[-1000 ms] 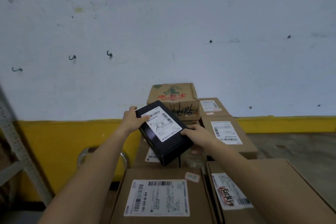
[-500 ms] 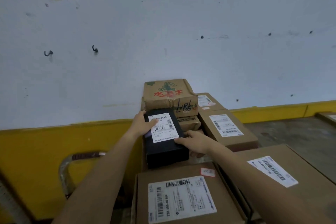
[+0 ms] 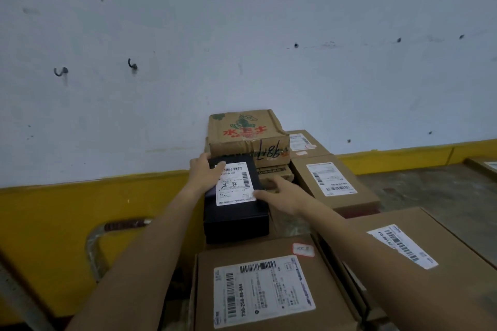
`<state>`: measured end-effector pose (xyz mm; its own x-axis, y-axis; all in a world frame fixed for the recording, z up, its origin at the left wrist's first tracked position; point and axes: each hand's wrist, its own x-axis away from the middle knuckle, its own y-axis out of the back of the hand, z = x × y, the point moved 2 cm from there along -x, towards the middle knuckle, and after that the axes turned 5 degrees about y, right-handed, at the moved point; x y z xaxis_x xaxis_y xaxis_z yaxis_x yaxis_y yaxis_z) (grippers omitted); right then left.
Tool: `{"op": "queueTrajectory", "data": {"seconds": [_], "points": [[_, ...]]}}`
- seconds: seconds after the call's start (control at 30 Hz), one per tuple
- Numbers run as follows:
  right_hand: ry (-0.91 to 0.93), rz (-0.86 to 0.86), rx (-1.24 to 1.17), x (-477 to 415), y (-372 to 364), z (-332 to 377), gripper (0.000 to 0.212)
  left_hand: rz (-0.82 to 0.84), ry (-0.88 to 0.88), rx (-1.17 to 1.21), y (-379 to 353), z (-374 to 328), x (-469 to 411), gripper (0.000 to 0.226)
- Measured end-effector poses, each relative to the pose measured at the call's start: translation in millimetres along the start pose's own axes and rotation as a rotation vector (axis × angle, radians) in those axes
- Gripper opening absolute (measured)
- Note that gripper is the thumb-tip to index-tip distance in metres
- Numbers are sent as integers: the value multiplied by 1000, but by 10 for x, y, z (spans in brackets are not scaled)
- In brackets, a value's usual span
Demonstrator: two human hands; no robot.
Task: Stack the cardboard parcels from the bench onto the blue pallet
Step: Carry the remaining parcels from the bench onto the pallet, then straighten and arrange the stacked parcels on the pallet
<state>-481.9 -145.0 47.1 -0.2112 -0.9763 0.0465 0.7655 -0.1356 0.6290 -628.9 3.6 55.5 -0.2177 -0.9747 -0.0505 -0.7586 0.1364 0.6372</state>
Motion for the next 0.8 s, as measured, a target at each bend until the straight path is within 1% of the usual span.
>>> {"op": "queueTrajectory", "data": {"seconds": [0.1,0.23,0.37,0.47,0.53,0.6,0.7,0.8], "points": [[38,-52,158,-16,101,-31,71,-53,-43,-60,31,-124,10,54],[98,-122,284,17,310,-94,70,-145,-124,-102,27,-377,81,48],[171,-140,414,187,748,-271,67,-216,-191,-83,-115,-743,238,47],[206,-170,475,364,1212,-514,66,-282,-202,-69,-330,-1108,383,42],[185,-183,476,496,1540,-741,66,-265,-197,-54,-567,-1363,489,44],[158,-203,477,634,1860,-998,66,-217,-210,-47,-877,-1631,595,47],[115,-231,499,812,2276,-1378,66,-138,-240,-30,-1397,-2006,767,46],[92,-246,512,966,2603,-1739,66,-24,-288,-135,-1965,-2346,868,51]]}}
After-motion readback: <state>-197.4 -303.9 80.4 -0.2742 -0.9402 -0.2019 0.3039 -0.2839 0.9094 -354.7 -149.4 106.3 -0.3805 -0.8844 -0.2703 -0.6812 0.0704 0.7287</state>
